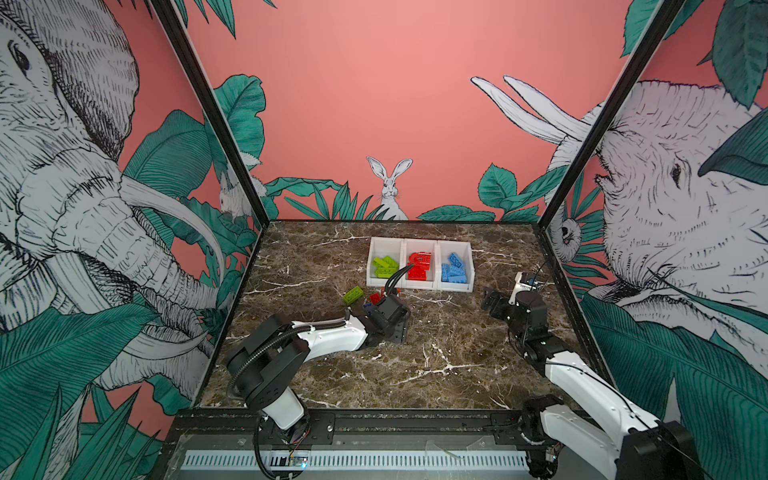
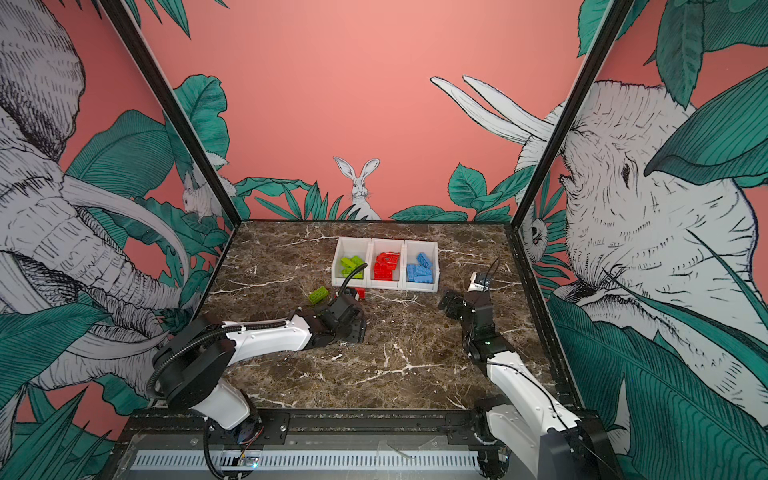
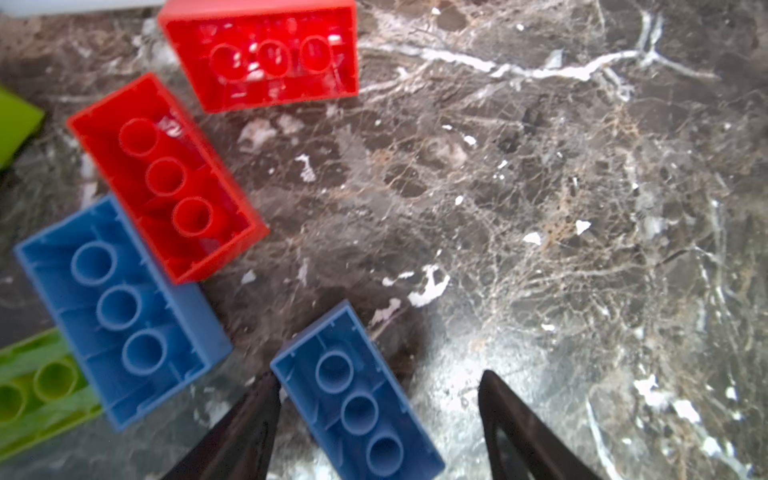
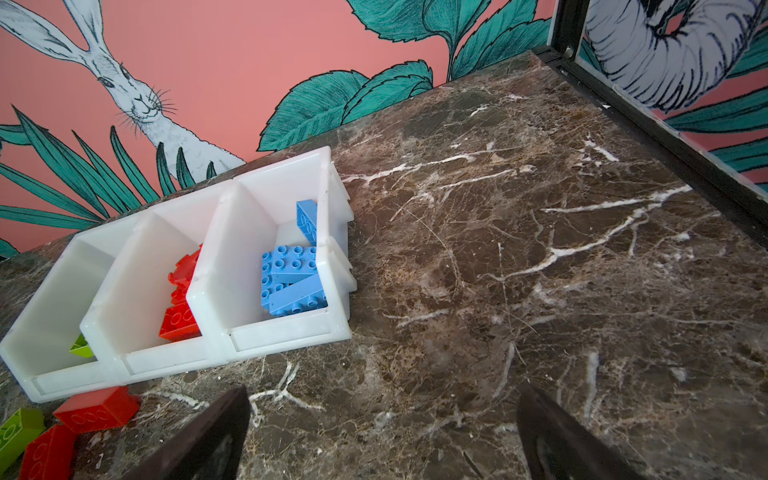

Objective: Sort the legos into containers by color
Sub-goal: 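Lower the left gripper and grasp the blue brick, then carry the blue brick with the left gripper toward the nearest compartment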

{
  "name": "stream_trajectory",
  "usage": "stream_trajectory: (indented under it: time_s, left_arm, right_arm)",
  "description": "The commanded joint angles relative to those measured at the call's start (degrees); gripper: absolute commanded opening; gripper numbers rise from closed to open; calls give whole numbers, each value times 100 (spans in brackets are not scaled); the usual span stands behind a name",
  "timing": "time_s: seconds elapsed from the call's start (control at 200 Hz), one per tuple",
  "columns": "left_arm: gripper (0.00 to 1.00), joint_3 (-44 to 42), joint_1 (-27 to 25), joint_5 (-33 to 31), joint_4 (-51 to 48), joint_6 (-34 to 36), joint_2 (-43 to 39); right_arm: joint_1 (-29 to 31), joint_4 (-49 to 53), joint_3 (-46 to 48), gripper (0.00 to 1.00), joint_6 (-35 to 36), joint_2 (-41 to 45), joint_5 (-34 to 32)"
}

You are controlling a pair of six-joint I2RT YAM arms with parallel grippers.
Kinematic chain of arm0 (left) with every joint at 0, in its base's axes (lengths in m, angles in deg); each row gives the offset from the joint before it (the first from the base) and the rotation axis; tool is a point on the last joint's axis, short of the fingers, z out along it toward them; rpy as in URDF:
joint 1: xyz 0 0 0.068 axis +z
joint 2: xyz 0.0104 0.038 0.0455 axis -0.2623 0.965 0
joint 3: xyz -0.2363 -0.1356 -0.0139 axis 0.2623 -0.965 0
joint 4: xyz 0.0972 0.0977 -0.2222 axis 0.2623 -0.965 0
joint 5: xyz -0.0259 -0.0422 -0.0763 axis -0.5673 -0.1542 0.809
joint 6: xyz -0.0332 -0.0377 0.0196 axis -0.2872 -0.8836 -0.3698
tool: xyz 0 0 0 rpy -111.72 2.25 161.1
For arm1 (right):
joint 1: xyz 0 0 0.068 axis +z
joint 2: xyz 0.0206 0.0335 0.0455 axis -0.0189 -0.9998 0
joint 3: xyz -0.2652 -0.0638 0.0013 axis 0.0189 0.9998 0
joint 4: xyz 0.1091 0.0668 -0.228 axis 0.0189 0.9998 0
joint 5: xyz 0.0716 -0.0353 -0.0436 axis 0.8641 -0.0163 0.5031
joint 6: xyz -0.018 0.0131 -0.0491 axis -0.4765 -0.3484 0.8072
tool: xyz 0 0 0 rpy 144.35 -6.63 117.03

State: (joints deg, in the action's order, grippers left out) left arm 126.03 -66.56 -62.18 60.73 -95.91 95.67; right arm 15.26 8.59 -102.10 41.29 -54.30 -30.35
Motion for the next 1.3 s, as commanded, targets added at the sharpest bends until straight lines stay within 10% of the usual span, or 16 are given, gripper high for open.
stream_trajectory:
  time_s: [0.0,1.295]
  left_arm:
    - [76,259,-14,-4,-158,269,244]
    - [29,918,-41,162,-640,994,-628]
  right_arm:
    - [-25,-131,13,98,72,1,-26]
    - [-36,-185,-27,98,24,-200,18]
